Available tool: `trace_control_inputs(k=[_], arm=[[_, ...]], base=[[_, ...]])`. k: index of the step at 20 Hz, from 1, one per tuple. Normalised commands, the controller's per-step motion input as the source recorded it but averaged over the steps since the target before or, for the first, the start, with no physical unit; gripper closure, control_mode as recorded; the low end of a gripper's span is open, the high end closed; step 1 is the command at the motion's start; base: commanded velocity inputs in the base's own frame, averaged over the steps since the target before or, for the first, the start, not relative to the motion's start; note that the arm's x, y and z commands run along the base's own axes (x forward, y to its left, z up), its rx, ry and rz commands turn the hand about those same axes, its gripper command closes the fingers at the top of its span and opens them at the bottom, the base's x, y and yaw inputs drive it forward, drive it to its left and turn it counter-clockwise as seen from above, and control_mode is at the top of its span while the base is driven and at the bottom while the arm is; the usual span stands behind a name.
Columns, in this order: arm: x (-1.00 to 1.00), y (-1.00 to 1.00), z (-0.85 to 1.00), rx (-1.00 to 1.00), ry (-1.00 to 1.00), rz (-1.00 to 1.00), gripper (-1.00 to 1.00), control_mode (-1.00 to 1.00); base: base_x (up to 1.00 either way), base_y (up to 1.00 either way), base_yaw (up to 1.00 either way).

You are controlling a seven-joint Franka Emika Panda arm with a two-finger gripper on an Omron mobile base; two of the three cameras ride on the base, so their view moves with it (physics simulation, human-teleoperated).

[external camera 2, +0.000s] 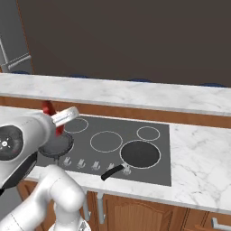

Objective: Place one of the steaks on the plate and the other in the bowl. Then place the bowl in the fridge.

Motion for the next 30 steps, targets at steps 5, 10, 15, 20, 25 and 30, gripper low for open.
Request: trace_control_inputs(k=[5, 10, 15, 20, 25, 30], arm=[[0.33, 0.34, -0.08, 0.00, 0.19, 0.20, 1.00, -1.00], [0.19, 0.01, 0.00, 0.00, 0.04, 0.02, 1.00, -1.00], [0.00, 0.00, 0.00, 0.00, 0.00, 0.00, 1.00, 1.00], [0.00, 0.00, 0.00, 0.00, 0.00, 0.00, 1.00, 1.00], [0.00, 0.00, 0.00, 0.00, 0.00, 0.00, 1.00, 1.00], [0.00, 0.00, 0.00, 0.00, 0.00, 0.00, 1.00, 1.00]], base=[[0.00, 0.00, 0.00], [0.00, 0.00, 0.00], [0.03, 0.02, 0.00], [-0.76, 0.30, 0.06], [-0.65, 0.43, 0.06], [-0.02, 0.97, 0.04]])
